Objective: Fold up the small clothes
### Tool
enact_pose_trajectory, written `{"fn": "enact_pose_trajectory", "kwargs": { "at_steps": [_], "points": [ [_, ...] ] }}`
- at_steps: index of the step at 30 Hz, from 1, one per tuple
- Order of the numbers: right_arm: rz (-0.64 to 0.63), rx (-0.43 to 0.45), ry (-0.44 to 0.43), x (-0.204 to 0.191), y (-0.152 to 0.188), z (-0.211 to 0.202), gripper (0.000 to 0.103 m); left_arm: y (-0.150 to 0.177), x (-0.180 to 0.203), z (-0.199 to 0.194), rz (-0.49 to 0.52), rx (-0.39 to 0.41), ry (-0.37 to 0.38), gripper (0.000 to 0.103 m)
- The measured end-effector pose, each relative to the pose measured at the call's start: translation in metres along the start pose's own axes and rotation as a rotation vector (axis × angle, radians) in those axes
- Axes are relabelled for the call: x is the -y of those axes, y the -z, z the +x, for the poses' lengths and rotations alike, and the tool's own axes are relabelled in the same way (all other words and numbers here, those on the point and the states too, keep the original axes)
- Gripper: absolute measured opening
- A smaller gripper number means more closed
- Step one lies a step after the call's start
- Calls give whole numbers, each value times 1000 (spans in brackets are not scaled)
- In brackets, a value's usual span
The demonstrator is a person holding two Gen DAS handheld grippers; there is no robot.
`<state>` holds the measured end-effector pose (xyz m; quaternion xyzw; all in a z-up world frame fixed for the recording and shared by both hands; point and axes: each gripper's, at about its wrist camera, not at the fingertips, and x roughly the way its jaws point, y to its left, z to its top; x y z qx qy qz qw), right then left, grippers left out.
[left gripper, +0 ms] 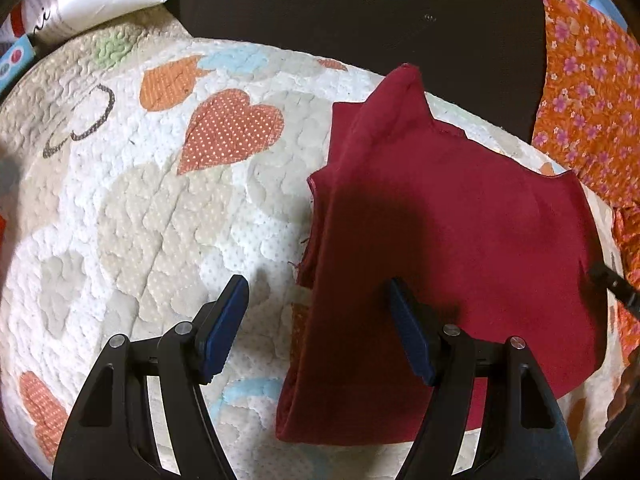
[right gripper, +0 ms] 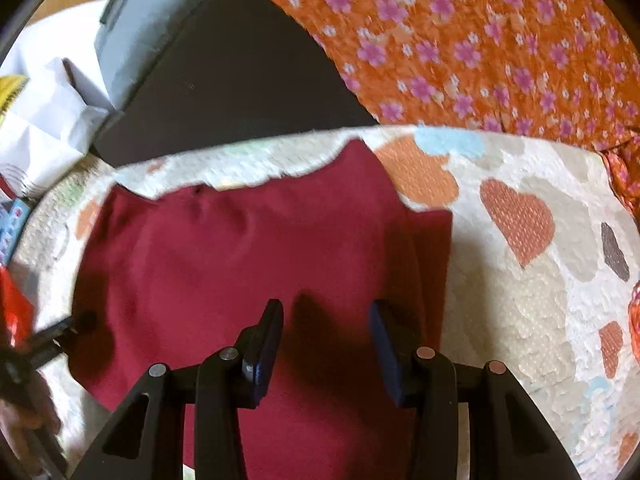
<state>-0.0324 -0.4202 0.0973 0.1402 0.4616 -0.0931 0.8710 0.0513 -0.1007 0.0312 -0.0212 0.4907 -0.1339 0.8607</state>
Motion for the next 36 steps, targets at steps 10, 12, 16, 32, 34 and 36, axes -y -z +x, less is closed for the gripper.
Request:
{"fn": "enact_pose_trajectory", "kwargs": {
  "at_steps": [10, 12, 16, 32, 34, 36],
  "points": [
    [76, -1, 47, 31, -39, 37, 43, -6, -3, 1, -13, 13, 6, 71],
    [67, -26, 53, 33, -43, 52, 43, -7, -3, 1, -14, 13, 7, 71],
    [12, 5, 72, 7, -50, 42, 43, -8, -4, 0, -19, 14, 12, 71],
    [-251, -59, -256, -197, -65, 87, 43, -4, -21, -8, -70, -23, 58, 71],
    [-281, -54, -222, -210, -66, 94, 42, -3, -23, -8, -75, -22, 63, 71],
    [-291, -57, -203, -215, -68, 100, 42, -3, -22, -8, -74, -19, 62, 71]
  ]
}}
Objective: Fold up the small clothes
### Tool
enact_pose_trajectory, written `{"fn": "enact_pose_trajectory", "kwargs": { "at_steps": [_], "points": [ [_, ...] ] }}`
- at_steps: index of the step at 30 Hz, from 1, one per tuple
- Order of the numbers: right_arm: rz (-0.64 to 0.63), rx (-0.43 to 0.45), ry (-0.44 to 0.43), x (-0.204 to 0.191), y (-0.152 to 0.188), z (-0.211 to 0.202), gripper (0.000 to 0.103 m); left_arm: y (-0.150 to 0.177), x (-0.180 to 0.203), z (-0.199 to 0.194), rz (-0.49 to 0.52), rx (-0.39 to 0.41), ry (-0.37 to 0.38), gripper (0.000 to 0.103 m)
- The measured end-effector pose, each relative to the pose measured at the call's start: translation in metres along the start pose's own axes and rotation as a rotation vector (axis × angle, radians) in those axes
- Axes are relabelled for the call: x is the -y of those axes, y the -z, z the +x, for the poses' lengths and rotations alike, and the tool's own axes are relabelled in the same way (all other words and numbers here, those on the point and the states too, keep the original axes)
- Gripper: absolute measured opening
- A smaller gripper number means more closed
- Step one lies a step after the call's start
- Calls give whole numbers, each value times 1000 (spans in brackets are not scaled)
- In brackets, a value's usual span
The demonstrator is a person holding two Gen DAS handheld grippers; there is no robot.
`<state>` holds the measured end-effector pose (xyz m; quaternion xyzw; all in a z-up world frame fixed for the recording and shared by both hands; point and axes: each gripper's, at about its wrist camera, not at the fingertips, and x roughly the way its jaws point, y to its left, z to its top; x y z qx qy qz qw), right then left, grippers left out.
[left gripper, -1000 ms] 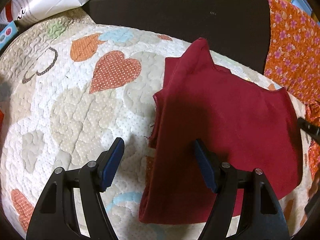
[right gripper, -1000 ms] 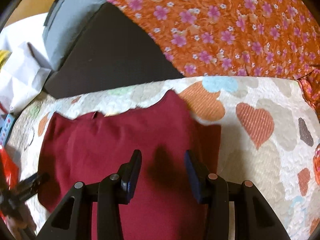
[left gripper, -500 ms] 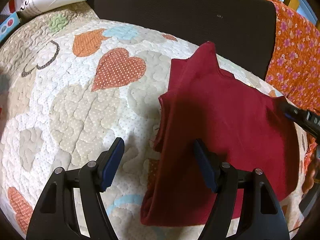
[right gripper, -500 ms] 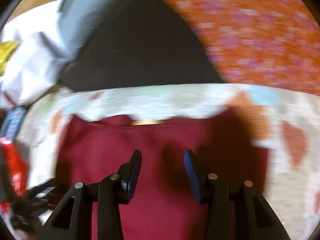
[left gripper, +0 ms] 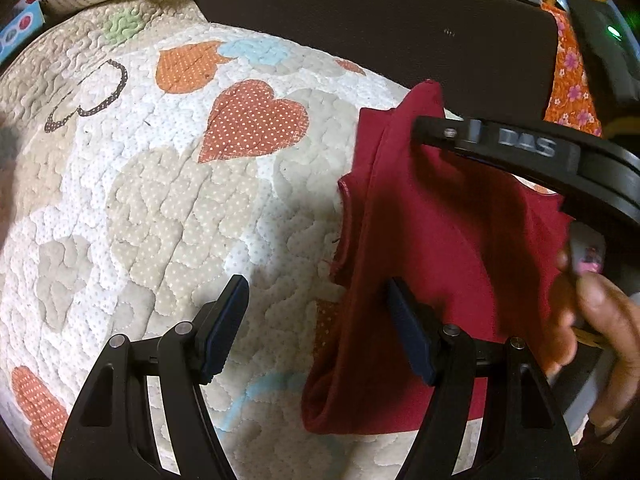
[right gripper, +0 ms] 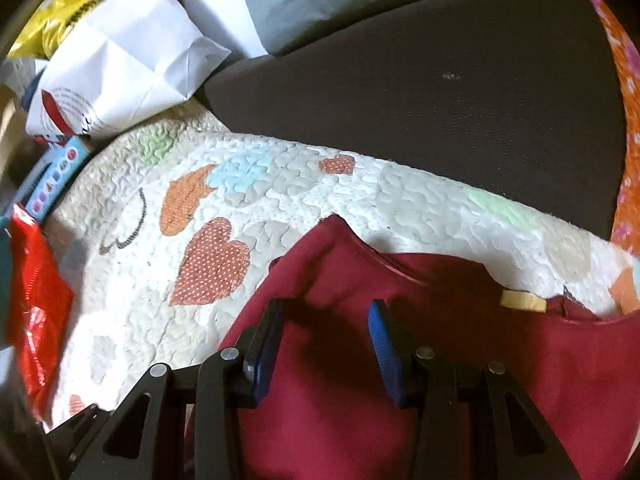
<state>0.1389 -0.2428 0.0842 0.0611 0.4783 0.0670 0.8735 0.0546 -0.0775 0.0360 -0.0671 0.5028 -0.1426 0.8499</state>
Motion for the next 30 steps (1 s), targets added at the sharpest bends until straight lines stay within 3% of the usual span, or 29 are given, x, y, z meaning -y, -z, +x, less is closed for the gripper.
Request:
{"fn": "enact_pose_trajectory", "kwargs": {
  "at_steps": [11, 30],
  "points": [
    [-7, -50, 26, -6, 2, 33, 42, -1, -2, 2, -11, -6, 11, 71],
    [-6, -96, 28, -11, 1, 24, 42, -2, -7, 4, -20, -23, 34, 71]
  ]
}}
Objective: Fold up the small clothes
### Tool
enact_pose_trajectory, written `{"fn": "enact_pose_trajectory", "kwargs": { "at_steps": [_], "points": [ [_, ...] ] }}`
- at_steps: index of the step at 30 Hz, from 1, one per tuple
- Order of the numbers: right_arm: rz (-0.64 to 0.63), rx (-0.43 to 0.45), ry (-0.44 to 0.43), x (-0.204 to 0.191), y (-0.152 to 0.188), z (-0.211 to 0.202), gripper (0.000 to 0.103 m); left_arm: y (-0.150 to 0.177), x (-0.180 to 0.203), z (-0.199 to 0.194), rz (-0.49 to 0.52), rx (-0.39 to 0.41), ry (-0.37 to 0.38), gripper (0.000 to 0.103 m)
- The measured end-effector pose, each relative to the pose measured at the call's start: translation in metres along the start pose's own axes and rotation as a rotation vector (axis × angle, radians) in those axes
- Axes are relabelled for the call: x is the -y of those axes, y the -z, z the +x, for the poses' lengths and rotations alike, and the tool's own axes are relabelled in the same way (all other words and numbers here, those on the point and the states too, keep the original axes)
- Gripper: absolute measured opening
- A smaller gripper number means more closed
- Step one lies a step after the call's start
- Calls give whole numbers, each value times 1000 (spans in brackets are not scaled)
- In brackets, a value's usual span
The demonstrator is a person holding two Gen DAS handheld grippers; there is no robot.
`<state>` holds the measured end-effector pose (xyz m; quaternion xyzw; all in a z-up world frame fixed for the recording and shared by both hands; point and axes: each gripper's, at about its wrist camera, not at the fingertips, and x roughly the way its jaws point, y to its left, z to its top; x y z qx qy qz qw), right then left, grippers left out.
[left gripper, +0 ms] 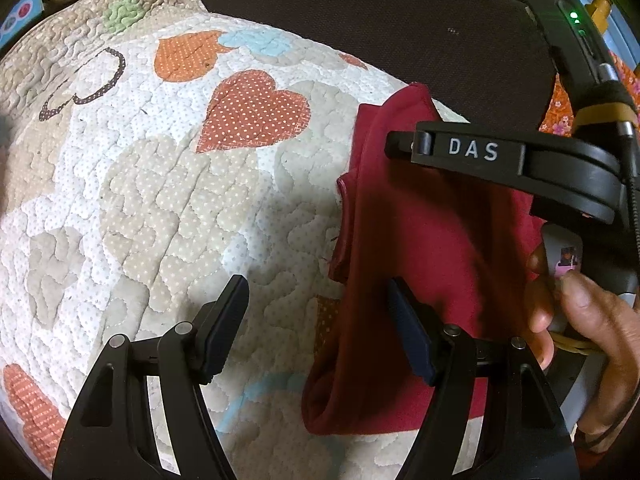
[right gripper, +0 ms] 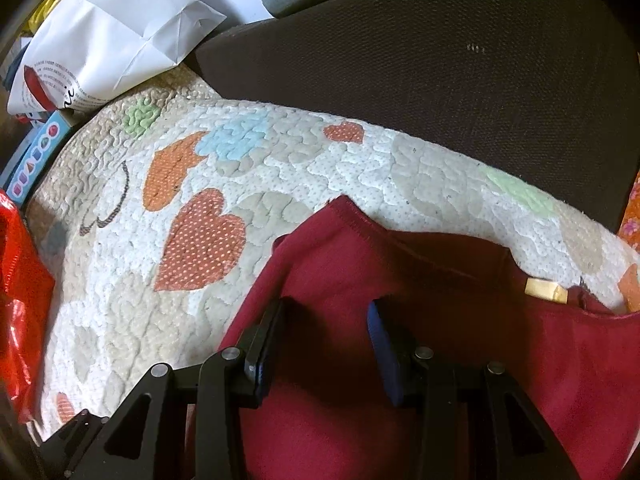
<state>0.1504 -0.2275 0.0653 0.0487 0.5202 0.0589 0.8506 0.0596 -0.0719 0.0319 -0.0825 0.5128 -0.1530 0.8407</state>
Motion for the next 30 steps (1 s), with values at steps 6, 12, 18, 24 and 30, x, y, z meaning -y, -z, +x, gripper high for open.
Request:
{"fn": "enact_pose_trajectory", "kwargs": {
  "at_steps": [6, 12, 18, 24, 30],
  "points": [
    [37, -37, -69, -2, -1, -11, 49, 8, -13, -9, -1, -17, 34, 71],
    [-78, -107, -6, -32, -1, 3, 60, 15, -28, -13, -22, -42, 59, 71],
    [-204, -137, 135, -59, 8, 33, 80, 17, -27, -13, 2, -52, 52, 71],
    [-254, -37, 132, -40, 20, 14, 35, 13, -22, -12, -10, -49, 61, 71],
    [-94, 41, -62, 6, 26, -35, 18, 9, 5, -7, 31, -35, 85, 72]
  ]
}}
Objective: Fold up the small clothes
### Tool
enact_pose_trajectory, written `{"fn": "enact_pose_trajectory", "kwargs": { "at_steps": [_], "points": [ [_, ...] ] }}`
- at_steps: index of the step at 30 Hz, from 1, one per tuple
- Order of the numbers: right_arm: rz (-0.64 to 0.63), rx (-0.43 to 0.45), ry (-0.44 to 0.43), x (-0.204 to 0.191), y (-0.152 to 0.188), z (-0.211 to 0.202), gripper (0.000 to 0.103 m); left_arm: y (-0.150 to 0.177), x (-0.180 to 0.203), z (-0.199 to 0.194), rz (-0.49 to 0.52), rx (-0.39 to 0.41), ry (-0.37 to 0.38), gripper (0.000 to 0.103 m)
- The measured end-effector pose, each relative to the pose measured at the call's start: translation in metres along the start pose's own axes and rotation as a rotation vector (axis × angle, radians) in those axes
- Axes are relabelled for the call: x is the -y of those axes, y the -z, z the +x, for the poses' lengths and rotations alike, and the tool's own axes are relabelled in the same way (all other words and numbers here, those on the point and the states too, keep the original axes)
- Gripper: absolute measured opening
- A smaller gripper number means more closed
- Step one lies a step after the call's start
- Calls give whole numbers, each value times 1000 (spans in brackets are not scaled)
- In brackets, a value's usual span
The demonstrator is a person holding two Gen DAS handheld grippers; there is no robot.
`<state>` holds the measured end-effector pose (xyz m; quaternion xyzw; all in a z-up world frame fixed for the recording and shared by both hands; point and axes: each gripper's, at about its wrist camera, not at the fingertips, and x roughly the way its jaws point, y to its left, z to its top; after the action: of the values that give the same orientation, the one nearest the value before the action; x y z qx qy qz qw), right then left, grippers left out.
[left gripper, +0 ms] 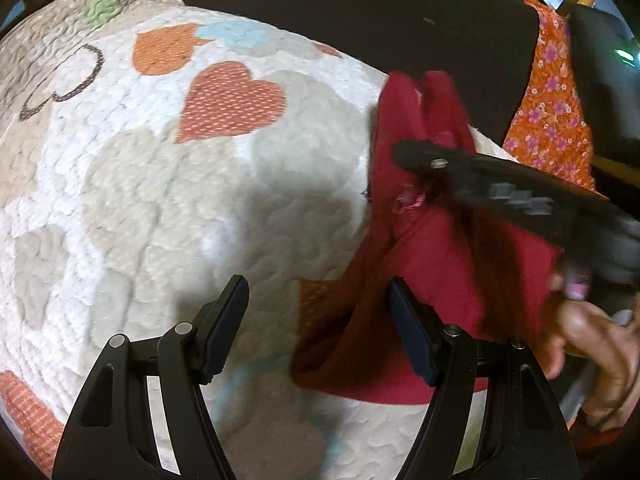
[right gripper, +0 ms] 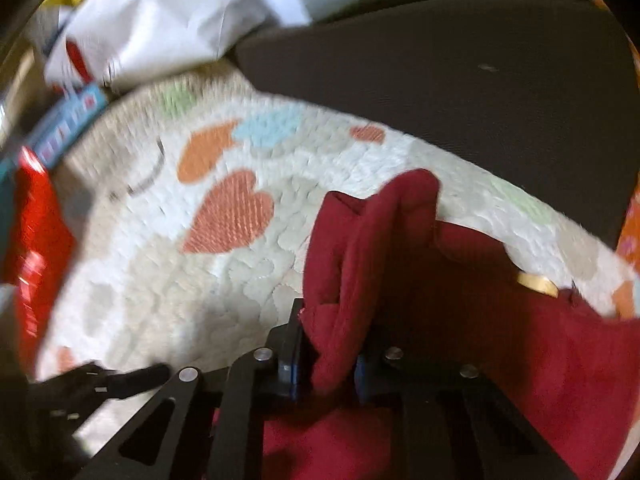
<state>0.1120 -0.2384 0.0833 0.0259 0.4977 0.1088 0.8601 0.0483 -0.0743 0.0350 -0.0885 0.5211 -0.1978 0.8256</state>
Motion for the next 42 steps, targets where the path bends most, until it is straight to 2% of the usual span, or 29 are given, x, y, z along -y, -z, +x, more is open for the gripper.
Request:
{"fn": "enact_pose_trajectory", "kwargs": {
  "at_steps": [5, 9, 12, 14, 16, 19, 20, 21, 22, 24, 25, 26, 28, 30, 34, 35, 37, 40, 42],
  "points": [
    [80, 40, -70, 24, 7, -20, 17, -3, 16, 1, 25, 12, 53, 72],
    [150, 61, -136, 36, 9, -25, 17, -4, 29, 2, 94, -27, 138, 72],
    [159, 71, -151, 38, 7, -28, 17, -4, 39, -2, 183, 30, 108, 72],
    [168, 74, -161, 39, 7, -28, 17, -2, 44, 8, 227, 2, 91, 72],
    [165, 68, -167, 39, 8, -26, 17, 0, 46, 17, 224, -38, 97, 72],
    [171, 61, -168, 39, 10, -23, 17, 2, 45, 21, 197, -41, 125, 70],
    [180, 52, -168, 39, 9, -22, 17, 1, 44, 20, 178, -39, 148, 68],
    [183, 45, -168, 39, 8, -21, 18, -1, 42, 19, 157, -38, 172, 60],
    [185, 42, -166, 37, 6, -20, 22, -2, 41, 17, 142, -36, 184, 54],
    [168, 29, -159, 30, 3, -17, 31, -1, 40, 14, 128, -28, 200, 49],
    [157, 18, -150, 25, 2, -15, 39, -1, 41, 13, 132, -29, 201, 47],
    [147, -2, -138, 21, 1, -10, 41, -1, 42, 12, 138, -31, 201, 47],
    [140, -55, -118, 15, 0, 3, 41, 1, 45, 11, 157, -32, 206, 46],
    [156, -78, -136, 17, 2, 10, 41, 2, 48, 7, 166, -31, 215, 46],
    [150, -69, -154, 17, 5, 5, 41, 3, 50, 1, 168, -35, 242, 44],
    [113, -70, -145, 14, 6, 3, 38, 3, 53, -1, 172, -36, 251, 44],
    [69, -37, -126, 15, 9, -7, 23, 2, 59, -4, 186, -31, 265, 44],
    [71, 37, -122, 31, 12, -37, 18, -3, 67, -16, 208, -11, 327, 44],
    [94, 82, -140, 49, 14, -63, 17, -4, 84, -28, 233, -5, 419, 44]
  ]
}}
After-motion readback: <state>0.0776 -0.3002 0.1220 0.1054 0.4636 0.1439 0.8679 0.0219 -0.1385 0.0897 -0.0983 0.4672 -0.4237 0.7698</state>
